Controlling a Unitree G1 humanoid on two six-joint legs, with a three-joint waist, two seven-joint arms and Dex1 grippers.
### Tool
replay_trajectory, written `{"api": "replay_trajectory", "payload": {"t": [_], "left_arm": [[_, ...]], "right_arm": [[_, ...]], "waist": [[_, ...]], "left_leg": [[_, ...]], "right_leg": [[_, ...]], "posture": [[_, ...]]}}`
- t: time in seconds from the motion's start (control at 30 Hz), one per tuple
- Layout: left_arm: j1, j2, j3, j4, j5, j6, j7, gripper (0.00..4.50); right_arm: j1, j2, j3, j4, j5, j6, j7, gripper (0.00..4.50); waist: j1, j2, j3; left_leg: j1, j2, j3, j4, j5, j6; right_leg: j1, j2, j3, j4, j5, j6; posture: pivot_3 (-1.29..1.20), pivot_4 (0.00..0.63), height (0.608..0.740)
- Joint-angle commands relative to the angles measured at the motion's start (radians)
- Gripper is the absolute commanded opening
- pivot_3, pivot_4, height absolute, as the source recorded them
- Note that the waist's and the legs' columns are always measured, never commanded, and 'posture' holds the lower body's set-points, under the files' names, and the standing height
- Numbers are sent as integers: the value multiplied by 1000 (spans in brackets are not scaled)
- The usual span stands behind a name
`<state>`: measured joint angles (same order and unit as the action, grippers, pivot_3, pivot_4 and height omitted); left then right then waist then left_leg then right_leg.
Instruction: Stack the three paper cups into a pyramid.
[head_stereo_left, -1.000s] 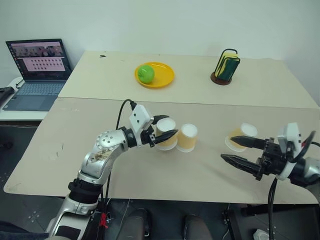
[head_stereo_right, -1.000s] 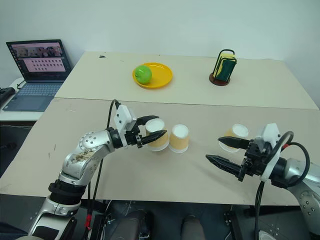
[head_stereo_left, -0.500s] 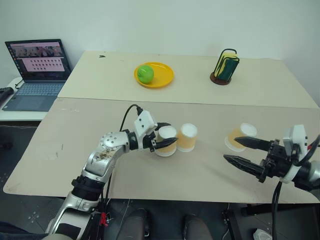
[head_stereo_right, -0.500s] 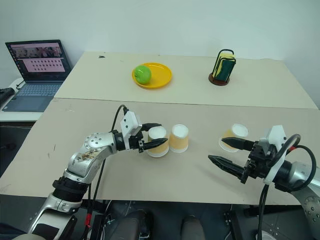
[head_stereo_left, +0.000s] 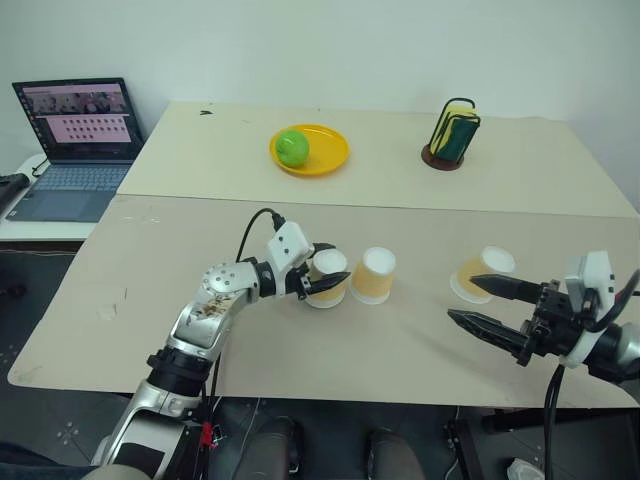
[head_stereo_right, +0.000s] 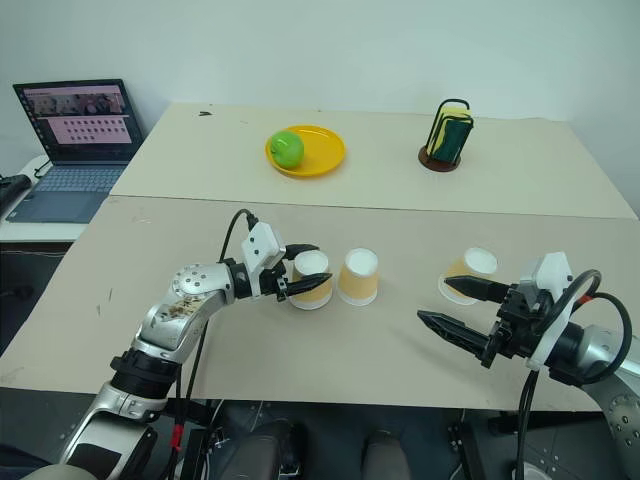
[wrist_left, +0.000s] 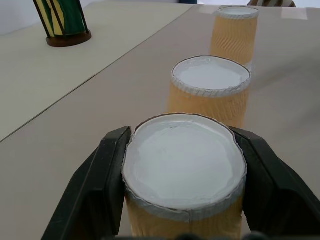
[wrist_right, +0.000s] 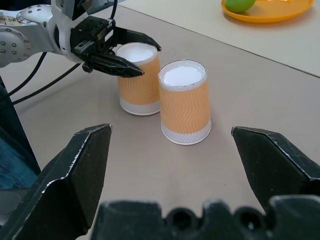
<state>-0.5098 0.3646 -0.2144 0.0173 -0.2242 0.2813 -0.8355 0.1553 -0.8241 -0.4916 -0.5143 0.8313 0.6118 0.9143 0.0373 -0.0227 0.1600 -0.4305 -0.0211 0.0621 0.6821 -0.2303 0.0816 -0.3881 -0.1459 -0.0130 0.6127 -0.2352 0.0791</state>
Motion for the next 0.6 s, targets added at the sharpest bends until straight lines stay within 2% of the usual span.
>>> {"api": "replay_trajectory", "payload": {"t": [0.03, 0.6], "left_arm": [[-23, -10, 3, 1, 10, -34, -3, 2515], [-48, -50, -10, 76, 36, -66, -24, 2515]], "right_arm": [[-7, 1, -42, -32, 23, -22, 0, 4500], [34, 8, -93, -71, 49, -17, -15, 4500]], "waist": [[0, 0, 0], [3, 0, 0]], "left_leg": [[0, 0, 0, 0, 0, 0], [0, 0, 0, 0, 0, 0]], "right_leg": [[0, 0, 0, 0, 0, 0], [0, 0, 0, 0, 0, 0]], "posture": [[0, 150, 726], [0, 150, 726]]}}
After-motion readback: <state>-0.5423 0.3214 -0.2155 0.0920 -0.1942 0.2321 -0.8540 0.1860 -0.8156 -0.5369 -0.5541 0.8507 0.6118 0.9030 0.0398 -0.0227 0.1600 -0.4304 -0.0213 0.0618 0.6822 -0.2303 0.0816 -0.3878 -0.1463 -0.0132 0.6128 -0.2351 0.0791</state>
